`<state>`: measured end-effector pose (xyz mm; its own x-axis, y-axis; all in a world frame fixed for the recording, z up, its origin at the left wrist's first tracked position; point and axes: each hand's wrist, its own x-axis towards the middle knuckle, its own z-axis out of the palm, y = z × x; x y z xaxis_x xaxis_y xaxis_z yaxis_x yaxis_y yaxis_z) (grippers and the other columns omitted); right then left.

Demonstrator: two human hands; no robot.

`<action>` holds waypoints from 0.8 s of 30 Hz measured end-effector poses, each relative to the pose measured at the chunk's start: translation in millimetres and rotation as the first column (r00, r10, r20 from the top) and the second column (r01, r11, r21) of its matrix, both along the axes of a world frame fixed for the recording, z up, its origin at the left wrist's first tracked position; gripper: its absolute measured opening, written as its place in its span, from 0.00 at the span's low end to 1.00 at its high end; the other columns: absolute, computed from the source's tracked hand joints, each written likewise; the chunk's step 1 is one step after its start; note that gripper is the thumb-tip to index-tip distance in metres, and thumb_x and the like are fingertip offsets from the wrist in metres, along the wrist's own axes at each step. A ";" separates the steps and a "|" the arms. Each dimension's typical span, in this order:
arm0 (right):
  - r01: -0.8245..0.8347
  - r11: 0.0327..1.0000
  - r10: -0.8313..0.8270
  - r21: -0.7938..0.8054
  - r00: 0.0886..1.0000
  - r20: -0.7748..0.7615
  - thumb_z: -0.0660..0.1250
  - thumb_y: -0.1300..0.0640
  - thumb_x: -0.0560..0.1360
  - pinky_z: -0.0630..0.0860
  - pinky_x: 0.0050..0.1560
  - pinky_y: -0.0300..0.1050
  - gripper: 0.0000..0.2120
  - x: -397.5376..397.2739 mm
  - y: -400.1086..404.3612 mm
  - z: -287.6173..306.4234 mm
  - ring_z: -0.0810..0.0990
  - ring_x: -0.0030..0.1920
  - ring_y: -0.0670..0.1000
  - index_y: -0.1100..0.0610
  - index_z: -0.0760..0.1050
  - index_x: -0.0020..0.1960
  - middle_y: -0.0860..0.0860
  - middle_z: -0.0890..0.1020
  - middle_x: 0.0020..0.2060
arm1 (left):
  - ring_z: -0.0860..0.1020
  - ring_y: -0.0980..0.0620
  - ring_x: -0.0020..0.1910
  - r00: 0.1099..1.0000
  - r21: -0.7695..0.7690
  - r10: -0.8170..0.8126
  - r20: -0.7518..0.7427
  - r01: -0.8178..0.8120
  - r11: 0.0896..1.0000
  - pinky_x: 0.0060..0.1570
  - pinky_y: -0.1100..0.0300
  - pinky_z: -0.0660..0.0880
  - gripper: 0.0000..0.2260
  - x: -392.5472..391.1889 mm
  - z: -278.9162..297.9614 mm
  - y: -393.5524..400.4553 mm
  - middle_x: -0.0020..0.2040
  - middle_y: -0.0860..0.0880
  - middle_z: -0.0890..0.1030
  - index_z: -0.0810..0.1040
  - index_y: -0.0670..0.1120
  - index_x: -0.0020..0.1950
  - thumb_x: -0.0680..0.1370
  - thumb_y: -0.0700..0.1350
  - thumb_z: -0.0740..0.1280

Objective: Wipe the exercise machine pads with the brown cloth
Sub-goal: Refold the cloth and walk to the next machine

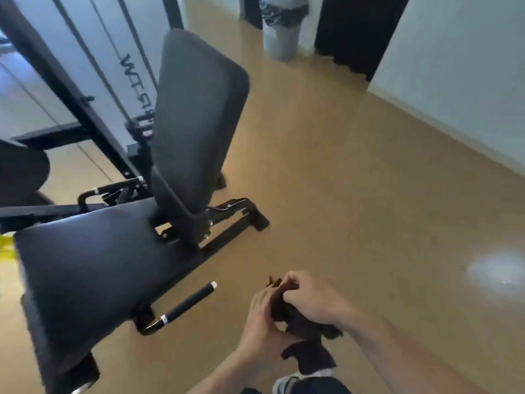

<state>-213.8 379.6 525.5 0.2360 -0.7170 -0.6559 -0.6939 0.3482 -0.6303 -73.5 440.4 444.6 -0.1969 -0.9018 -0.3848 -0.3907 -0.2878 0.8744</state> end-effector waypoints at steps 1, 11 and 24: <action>0.041 0.999 -0.041 -0.020 0.999 0.008 0.64 0.58 0.74 0.79 0.43 0.50 0.06 -30.6 -3.3 13.6 0.81 0.39 0.51 0.56 0.79 0.45 0.55 0.85 0.41 | 0.67 0.68 0.64 0.994 -0.056 -0.078 0.074 0.082 0.995 0.65 0.72 0.64 0.34 -22.3 6.1 -13.8 0.61 0.69 0.68 0.71 0.63 0.63 0.60 0.59 0.79; 0.478 0.865 -0.499 -0.157 0.854 -0.147 0.73 0.42 0.72 0.82 0.43 0.51 0.11 -304.4 -5.9 43.2 0.85 0.37 0.48 0.49 0.82 0.42 0.47 0.86 0.35 | 0.83 0.63 0.31 0.864 0.141 -0.497 0.083 0.484 0.864 0.34 0.68 0.78 0.08 -225.5 52.8 -126.4 0.31 0.57 0.85 0.83 0.50 0.42 0.69 0.48 0.80; 0.858 0.512 -0.855 0.049 0.514 -0.067 0.73 0.46 0.76 0.74 0.29 0.39 0.08 -481.4 -6.1 -29.4 0.84 0.33 0.49 0.50 0.81 0.43 0.49 0.86 0.35 | 0.83 0.51 0.32 0.558 0.111 -0.773 0.301 0.785 0.610 0.40 0.53 0.80 0.16 -453.8 31.2 -266.9 0.31 0.48 0.85 0.82 0.52 0.44 0.76 0.64 0.66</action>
